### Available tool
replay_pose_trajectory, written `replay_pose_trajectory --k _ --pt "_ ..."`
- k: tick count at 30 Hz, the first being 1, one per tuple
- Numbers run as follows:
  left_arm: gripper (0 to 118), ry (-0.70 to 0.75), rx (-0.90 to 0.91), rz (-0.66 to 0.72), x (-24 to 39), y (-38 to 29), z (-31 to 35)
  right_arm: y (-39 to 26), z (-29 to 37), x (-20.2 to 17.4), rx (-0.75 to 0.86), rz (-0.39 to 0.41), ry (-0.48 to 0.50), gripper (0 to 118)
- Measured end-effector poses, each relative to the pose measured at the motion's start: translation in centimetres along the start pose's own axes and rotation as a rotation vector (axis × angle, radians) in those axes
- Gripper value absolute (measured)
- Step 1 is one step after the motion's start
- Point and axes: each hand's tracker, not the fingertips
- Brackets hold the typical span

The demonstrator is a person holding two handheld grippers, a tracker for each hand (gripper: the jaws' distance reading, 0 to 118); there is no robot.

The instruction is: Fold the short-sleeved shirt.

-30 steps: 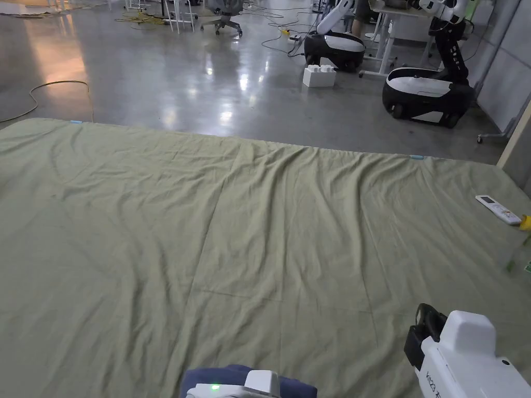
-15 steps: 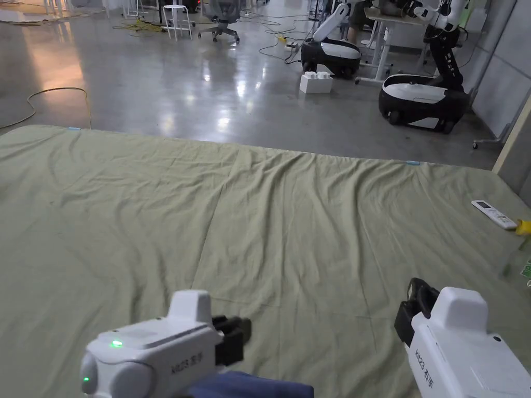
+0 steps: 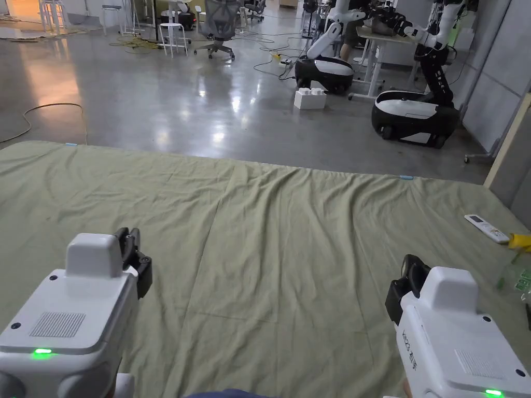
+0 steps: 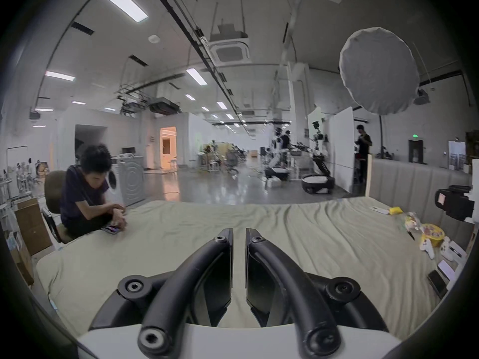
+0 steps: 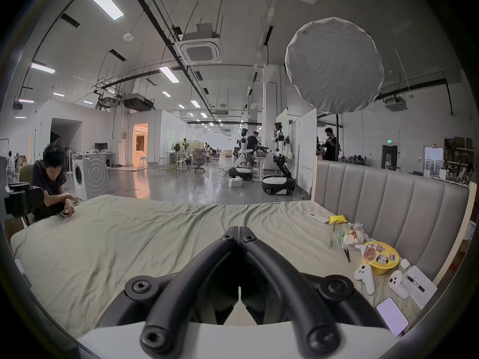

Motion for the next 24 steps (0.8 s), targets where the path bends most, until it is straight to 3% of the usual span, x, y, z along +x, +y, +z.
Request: replay_pose_trajectory --k 7,10,17,20,24 --pt "10 0.007 -0.003 -0.020 -1.4 -0.1 0.2 0.5 0.7 -0.2 0.012 0.028 0.007 1" --pt "10 -0.010 -0.038 -0.021 -2.1 -0.8 0.4 -1.4 2.1 -1.1 -0.055 0.034 0.061 1" --pt "10 -0.048 -0.187 -0.031 -3.2 -5.5 1.5 -9.8 6.0 -7.1 -0.288 0.083 0.269 1" --pt "10 -0.071 -0.273 -0.002 -3.6 -8.0 2.2 -12.8 6.9 -9.7 -0.308 0.131 0.334 1" --pt "10 -0.100 -0.363 0.052 -3.9 -10.8 3.4 -16.3 6.9 -12.1 -0.375 0.144 0.349 1"
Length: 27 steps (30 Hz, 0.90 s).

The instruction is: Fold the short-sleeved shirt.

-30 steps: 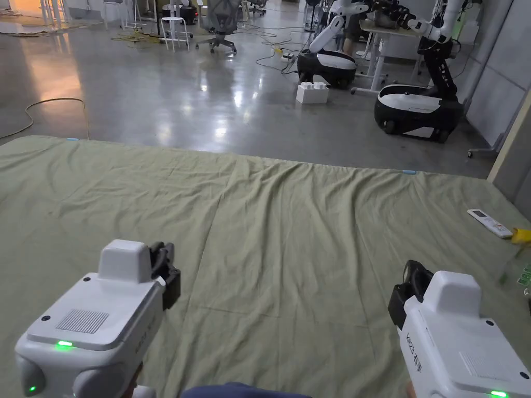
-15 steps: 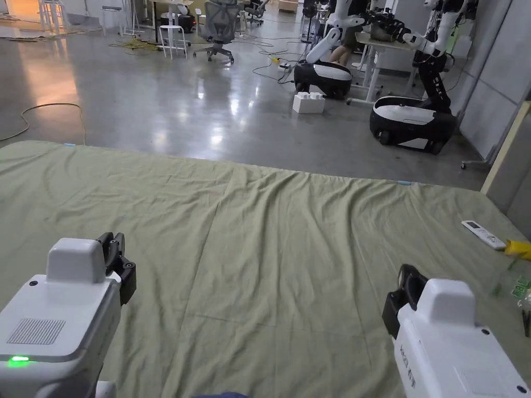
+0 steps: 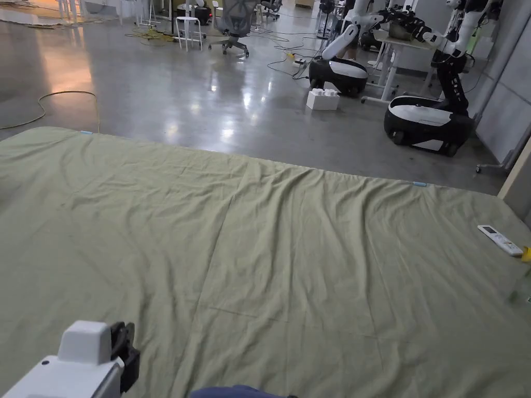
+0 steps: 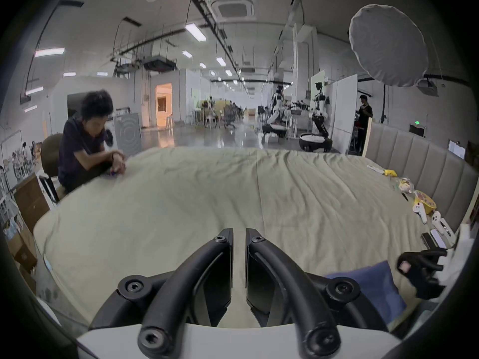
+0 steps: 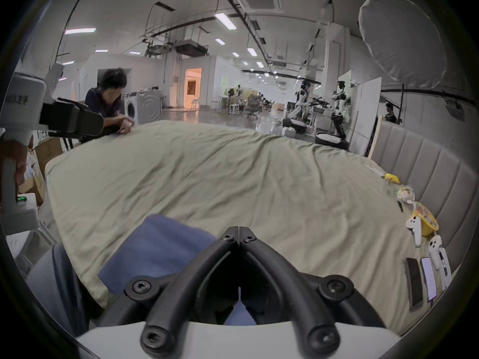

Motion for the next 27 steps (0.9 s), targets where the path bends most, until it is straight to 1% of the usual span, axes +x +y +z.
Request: replay_pose_trajectory --k 1,4,6,7,8,9,10,11,12,14,16,19,22,24,27 --pt "10 -0.008 -0.024 0.013 -0.1 -0.6 -0.1 -0.3 -0.5 -0.3 0.014 0.023 -0.024 1" --pt "10 -0.080 -0.102 0.056 -0.2 -2.3 -0.2 -1.9 -2.1 -0.6 -0.029 0.016 -0.063 1" --pt "11 -0.107 -0.165 0.089 -0.1 -3.3 -0.6 -3.2 -3.1 -0.3 -0.080 0.008 -0.068 1" --pt "14 -0.150 -0.197 0.120 -0.3 -3.7 -1.0 -3.7 -3.4 -0.1 -0.083 0.002 -0.074 1" --pt "23 -0.183 -0.232 0.163 -0.5 -4.0 -1.3 -4.2 -3.7 0.0 -0.091 -0.002 -0.083 1" --pt "43 -0.222 -0.272 0.214 -0.8 -4.3 -1.8 -4.6 -3.6 0.2 -0.097 -0.004 -0.096 1" --pt "59 -0.280 -0.325 0.268 -1.0 -4.5 -2.2 -4.8 -3.6 0.4 -0.101 -0.023 -0.097 1" --pt "70 -0.329 -0.370 0.294 -1.2 -4.7 -2.7 -4.8 -3.5 0.6 -0.095 -0.050 -0.098 1" --pt "78 -0.378 -0.395 0.309 -1.3 -4.9 -3.2 -4.8 -3.4 0.7 -0.092 -0.057 -0.101 1" --pt "81 -0.477 -0.431 0.364 -1.5 -5.4 -4.1 -4.7 -3.3 0.8 -0.096 -0.057 -0.099 1" --pt "81 -0.547 -0.464 0.445 -1.9 -5.9 -5.2 -4.9 -3.4 0.9 -0.093 -0.071 -0.096 1" --pt "81 -0.622 -0.534 0.505 -1.8 -6.5 -7.0 -5.0 -3.4 1.1 -0.095 -0.079 -0.096 1" --pt "81 -0.689 -0.625 0.502 -1.0 -7.5 -8.9 -5.3 -3.6 1.6 -0.100 -0.103 -0.095 1" --pt "81 -0.680 -0.682 0.496 -0.4 -8.0 -10.0 -5.4 -3.6 1.7 -0.100 -0.114 -0.097 1" --pt "80 -0.726 -0.661 0.509 0.1 -8.9 -10.8 -5.6 -3.6 1.9 -0.097 -0.118 -0.100 1"
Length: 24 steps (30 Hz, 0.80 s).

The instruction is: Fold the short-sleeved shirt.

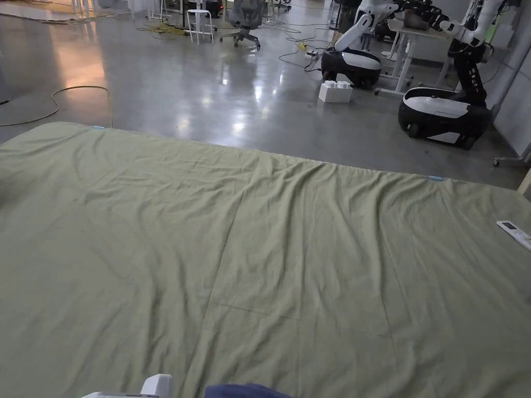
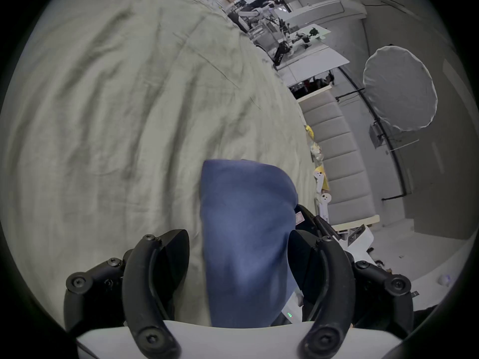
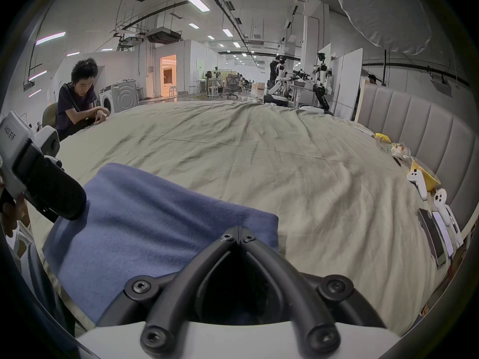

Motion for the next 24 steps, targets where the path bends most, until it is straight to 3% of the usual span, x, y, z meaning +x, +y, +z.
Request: replay_pose_trajectory --k 3,6,11,24 --pt "76 -0.040 -0.014 0.041 -0.1 0.2 -0.4 -0.1 -0.1 0.3 0.000 -0.021 -0.001 1" --pt "49 -0.063 -0.042 0.028 -0.2 0.1 -1.4 -0.1 0.0 0.4 -0.001 -0.020 -0.004 1" --pt "24 -0.096 -0.051 0.088 -1.1 0.2 -2.0 -0.1 -0.2 0.7 -0.005 -0.031 0.004 1" --pt "19 -0.134 -0.021 0.022 1.3 1.8 1.7 1.7 0.6 0.8 0.018 0.017 -0.009 1"
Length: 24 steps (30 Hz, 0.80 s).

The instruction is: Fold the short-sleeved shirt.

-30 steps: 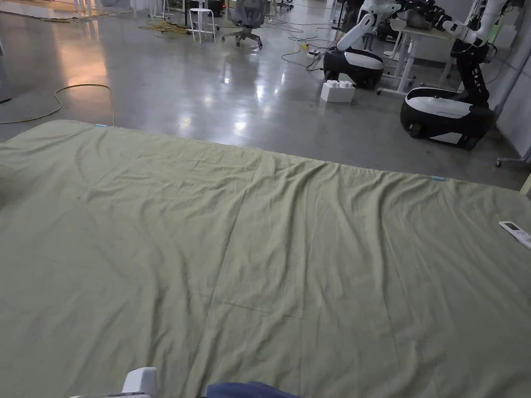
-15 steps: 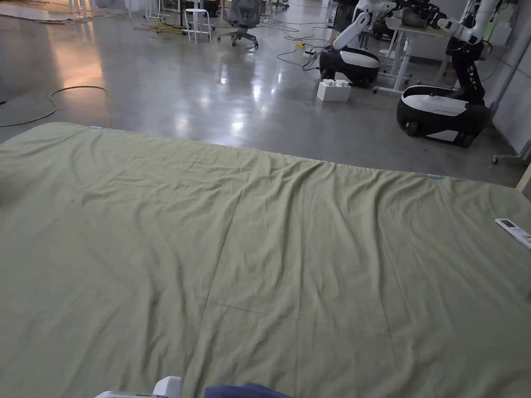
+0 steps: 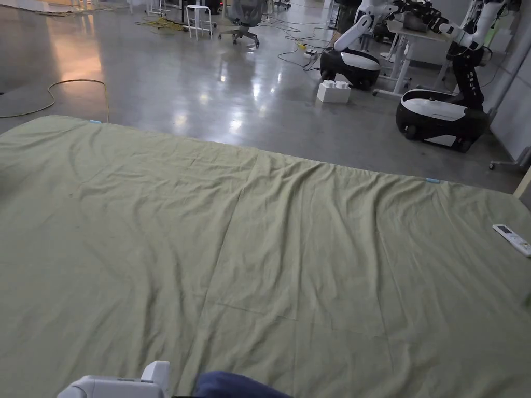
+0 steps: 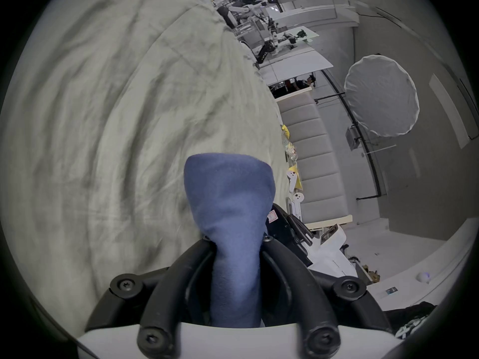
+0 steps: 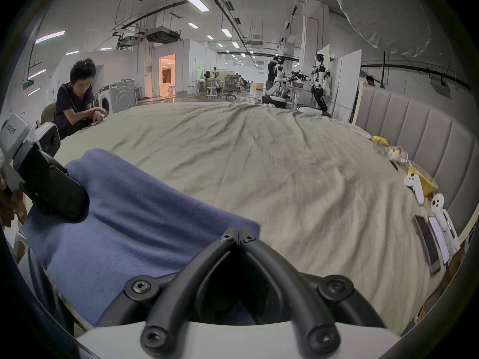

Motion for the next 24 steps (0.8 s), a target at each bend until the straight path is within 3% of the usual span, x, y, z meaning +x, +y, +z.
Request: replay_pose_trajectory --k 3,11,18,24 --pt "19 -0.016 0.029 0.028 -0.5 1.3 3.3 2.5 1.1 0.6 0.076 0.033 -0.003 1" --pt "19 0.086 0.106 0.047 -3.7 4.2 17.2 11.2 2.2 4.5 0.225 -0.001 -0.043 1" --pt "19 0.308 0.170 0.101 -6.6 6.5 29.7 17.4 2.9 7.6 0.328 -0.033 -0.100 1" --pt "19 0.470 0.199 0.122 -7.0 8.4 35.5 19.3 3.1 8.8 0.350 -0.063 -0.133 1"
